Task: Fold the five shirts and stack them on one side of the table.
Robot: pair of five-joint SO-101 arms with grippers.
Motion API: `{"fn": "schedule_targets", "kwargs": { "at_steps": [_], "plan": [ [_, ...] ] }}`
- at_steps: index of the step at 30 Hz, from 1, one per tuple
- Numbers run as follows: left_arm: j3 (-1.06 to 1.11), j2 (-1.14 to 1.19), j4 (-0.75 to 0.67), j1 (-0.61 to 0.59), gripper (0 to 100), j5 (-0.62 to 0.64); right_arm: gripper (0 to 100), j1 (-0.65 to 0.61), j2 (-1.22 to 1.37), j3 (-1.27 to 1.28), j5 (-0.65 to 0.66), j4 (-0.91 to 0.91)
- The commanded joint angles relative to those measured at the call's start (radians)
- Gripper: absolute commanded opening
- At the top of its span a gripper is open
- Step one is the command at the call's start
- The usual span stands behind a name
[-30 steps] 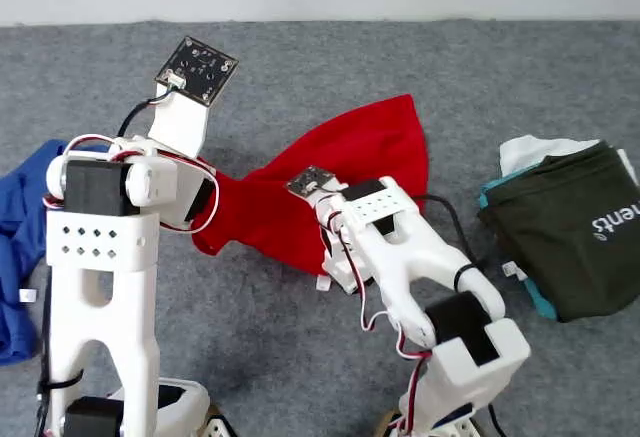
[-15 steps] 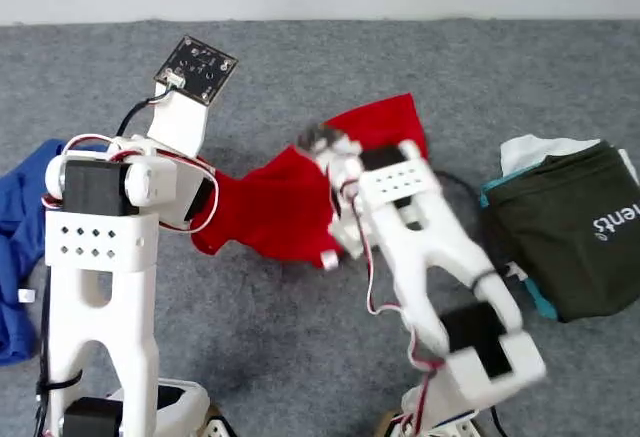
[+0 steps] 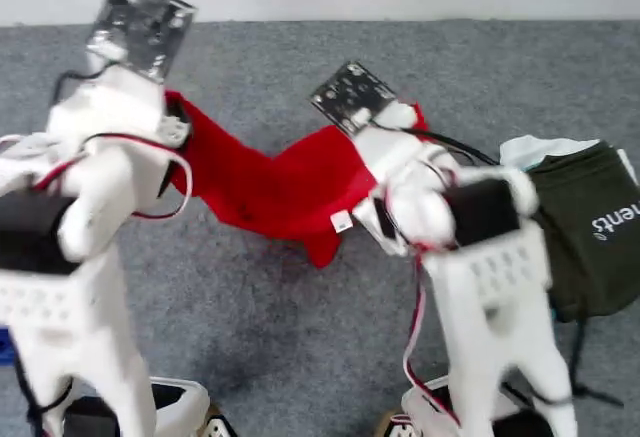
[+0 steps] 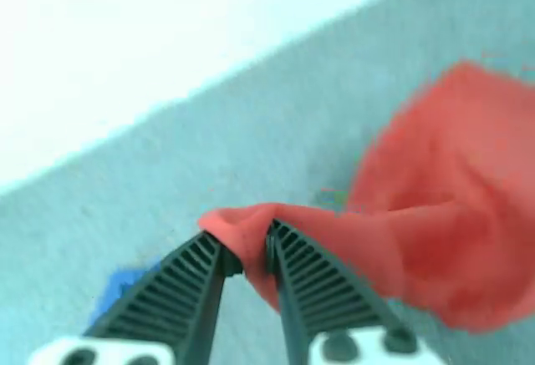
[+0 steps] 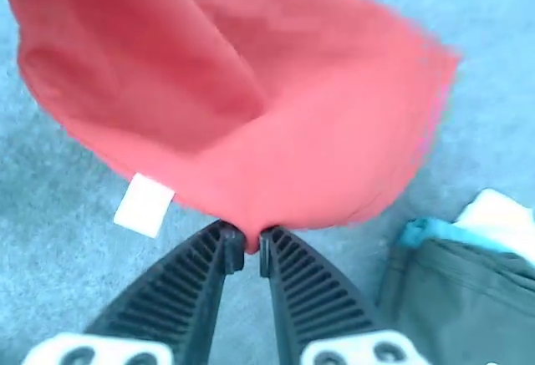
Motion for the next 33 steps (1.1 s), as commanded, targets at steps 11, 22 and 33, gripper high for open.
{"fn": "schedule_targets", "kwargs": {
  "at_steps": [11,22,33],
  "plan": [
    [-0.228,-0.269,0.014,-0.003,6,0.107,0.9,0.245,-0.409,-0.058,-0.061,-0.018],
    [0.012,-0.229,-0.222,-0.011,6,0.107,0.9,0.245,-0.259,-0.04,-0.107,-0.208],
    [0.108,0.1,-0.658,-0.087,6,0.106,0.9,0.262,0.125,-0.092,-0.104,-0.562]
  ]
}}
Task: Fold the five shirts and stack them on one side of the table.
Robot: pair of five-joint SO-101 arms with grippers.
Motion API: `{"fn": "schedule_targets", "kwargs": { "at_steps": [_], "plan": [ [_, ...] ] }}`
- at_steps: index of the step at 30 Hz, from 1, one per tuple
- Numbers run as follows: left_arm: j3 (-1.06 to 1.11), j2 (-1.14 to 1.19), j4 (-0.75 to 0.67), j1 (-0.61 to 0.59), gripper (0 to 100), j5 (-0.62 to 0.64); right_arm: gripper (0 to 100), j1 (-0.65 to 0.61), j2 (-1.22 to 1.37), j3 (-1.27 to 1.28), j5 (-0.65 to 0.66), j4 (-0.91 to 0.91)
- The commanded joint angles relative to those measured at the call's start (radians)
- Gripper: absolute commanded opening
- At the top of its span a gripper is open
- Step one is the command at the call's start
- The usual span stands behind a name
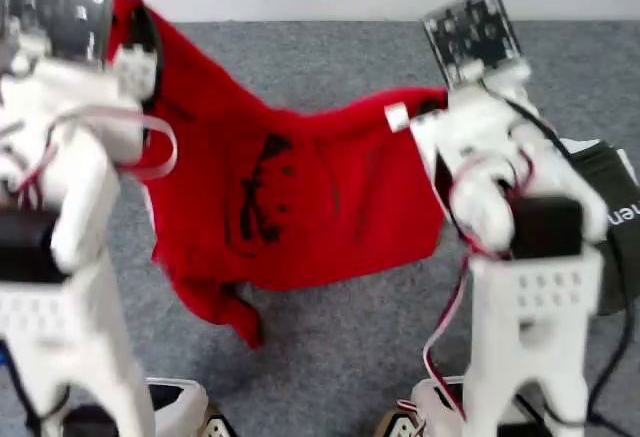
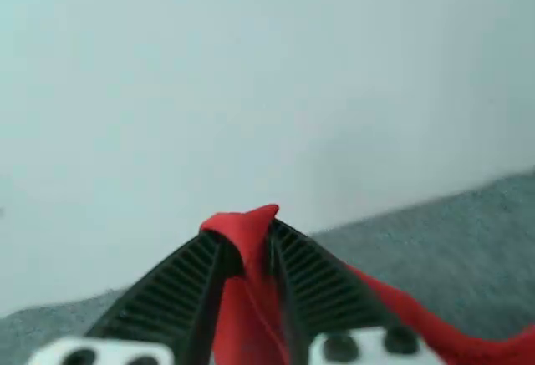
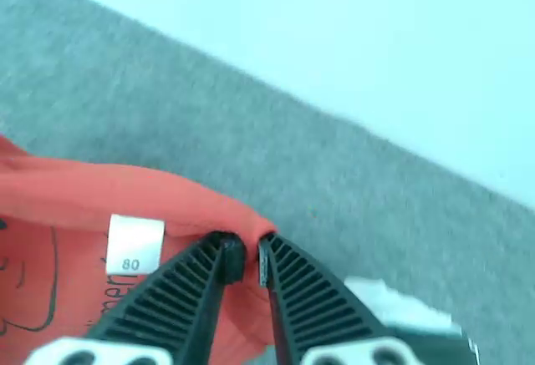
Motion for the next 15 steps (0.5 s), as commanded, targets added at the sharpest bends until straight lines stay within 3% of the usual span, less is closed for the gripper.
{"fn": "schedule_targets", "kwargs": {
  "at_steps": [1,5,9,12,15],
  "plan": [
    [-0.001,0.121,-0.18,-0.035,6,0.011,0.9,0.033,0.134,-0.109,-0.011,-0.111],
    [-0.104,0.233,-0.345,-0.035,5,0.015,0.9,0.084,0.346,-0.397,-0.064,-0.176],
    [-0.335,0.379,-0.445,-0.029,5,0.014,0.9,0.087,0.584,-0.787,-0.066,-0.124],
    [-0.55,0.503,-0.457,-0.031,5,0.015,0.9,0.084,0.753,-1.074,-0.066,-0.053],
    [-0.722,0.601,-0.377,-0.031,5,0.017,0.9,0.085,0.889,-1.295,-0.066,0.053]
  ]
}}
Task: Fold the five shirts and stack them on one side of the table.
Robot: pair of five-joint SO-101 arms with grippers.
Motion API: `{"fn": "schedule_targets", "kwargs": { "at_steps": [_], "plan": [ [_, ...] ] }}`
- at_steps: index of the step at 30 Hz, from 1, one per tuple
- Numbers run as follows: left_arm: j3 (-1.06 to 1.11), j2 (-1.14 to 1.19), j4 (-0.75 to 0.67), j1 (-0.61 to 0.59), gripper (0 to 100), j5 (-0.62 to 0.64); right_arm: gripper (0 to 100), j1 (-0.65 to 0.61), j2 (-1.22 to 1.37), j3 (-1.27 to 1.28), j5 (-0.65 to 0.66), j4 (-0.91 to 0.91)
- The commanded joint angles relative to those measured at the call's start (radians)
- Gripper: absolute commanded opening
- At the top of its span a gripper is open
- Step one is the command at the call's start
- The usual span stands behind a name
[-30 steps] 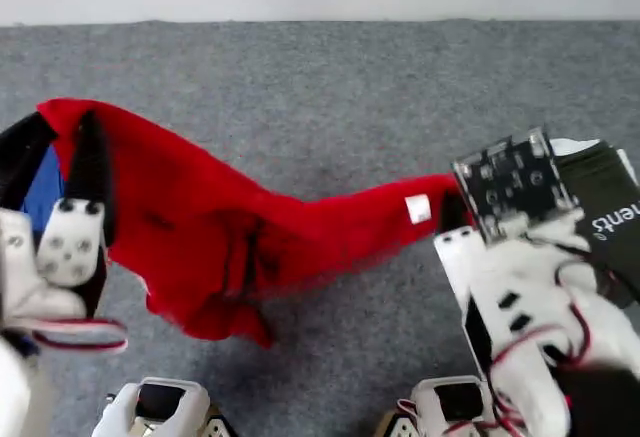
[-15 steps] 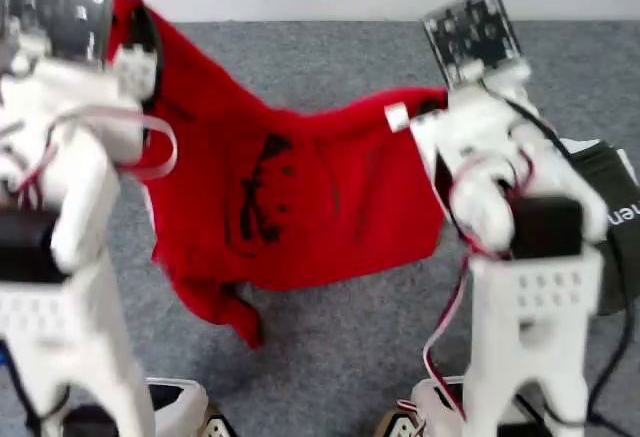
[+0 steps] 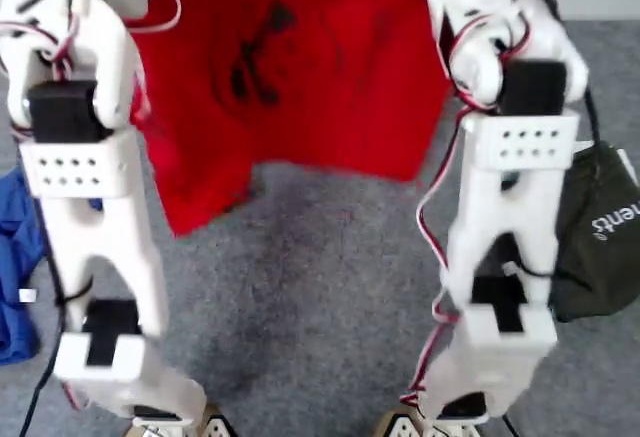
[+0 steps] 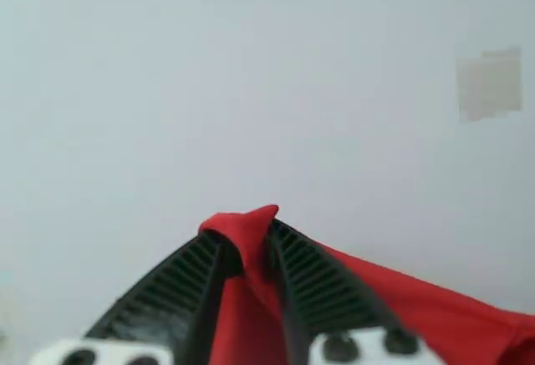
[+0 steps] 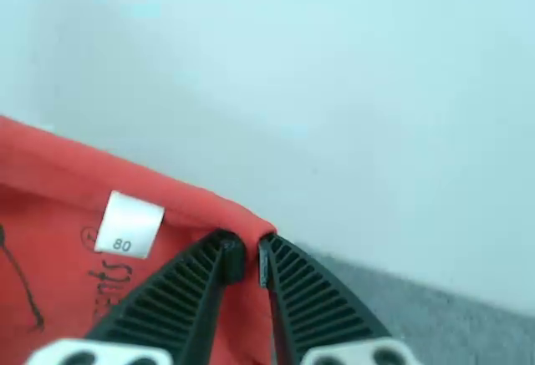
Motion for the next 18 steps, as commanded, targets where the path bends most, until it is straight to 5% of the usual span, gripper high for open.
{"fn": "schedule_targets", "kwargs": {
  "at_steps": [1,11,18],
  "plan": [
    [-0.226,0.091,0.091,-0.002,5,0.005,0.9,0.012,0.131,-0.324,-0.012,0.124],
    [-0.366,0.216,0.744,0.002,5,0.006,0.9,0.008,0.312,-0.394,-0.009,0.512],
    [-0.38,0.115,0.974,-0.005,5,0.009,0.9,0.015,0.225,-0.196,-0.012,0.59]
  ]
}}
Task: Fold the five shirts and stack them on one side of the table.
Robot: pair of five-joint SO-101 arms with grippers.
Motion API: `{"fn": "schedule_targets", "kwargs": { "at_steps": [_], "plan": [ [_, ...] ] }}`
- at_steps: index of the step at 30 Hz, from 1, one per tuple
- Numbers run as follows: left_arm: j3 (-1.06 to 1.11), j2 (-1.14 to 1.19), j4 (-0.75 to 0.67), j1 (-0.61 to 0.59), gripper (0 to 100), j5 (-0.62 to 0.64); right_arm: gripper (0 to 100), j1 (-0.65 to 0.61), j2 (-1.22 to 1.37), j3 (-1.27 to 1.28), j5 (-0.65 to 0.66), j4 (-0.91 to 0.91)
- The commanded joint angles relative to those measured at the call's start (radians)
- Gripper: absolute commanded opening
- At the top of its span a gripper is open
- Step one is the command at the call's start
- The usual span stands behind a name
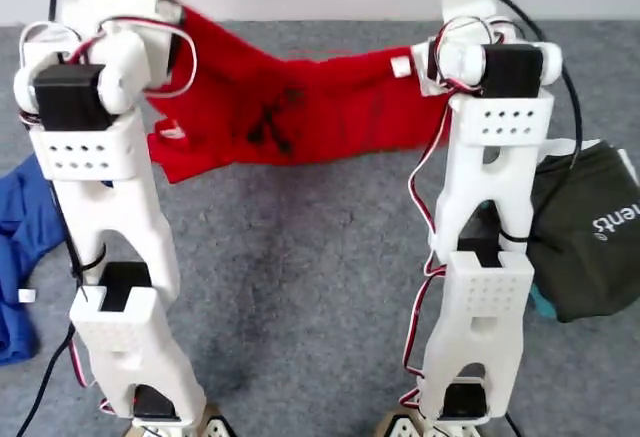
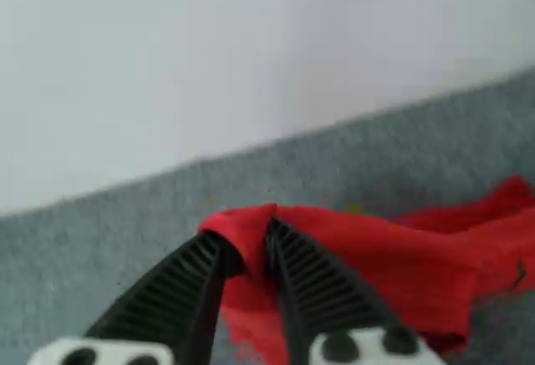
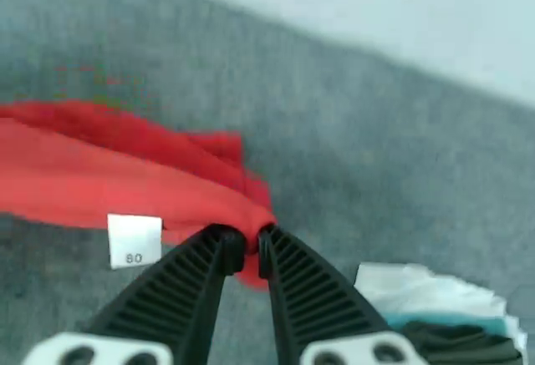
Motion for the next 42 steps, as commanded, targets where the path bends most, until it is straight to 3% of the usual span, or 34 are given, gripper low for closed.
{"fn": "schedule_targets", "kwargs": {
  "at_steps": [1,7,15,22,29,42],
  "plan": [
    [-0.016,-0.123,0.048,-0.018,5,0.009,0.9,0.001,-0.136,0.157,-0.012,0.045],
    [0.14,-0.361,0.048,-0.02,5,0.011,0.9,-0.081,-0.513,0.597,-0.015,0.042],
    [0.607,-0.753,0.046,0.005,5,0.008,0.9,-0.084,-0.984,1.048,-0.037,0.041],
    [1.015,-1.204,0.044,0.057,5,0.006,0.9,-0.027,-1.256,1.284,0.02,0.042],
    [1.201,-1.579,0.044,0.057,5,-0.021,0.9,0.03,-1.46,1.479,0.063,0.042],
    [1.504,-1.68,0.041,0.055,5,-0.034,0.9,0.031,-1.652,1.84,0.176,0.038]
  ]
}}
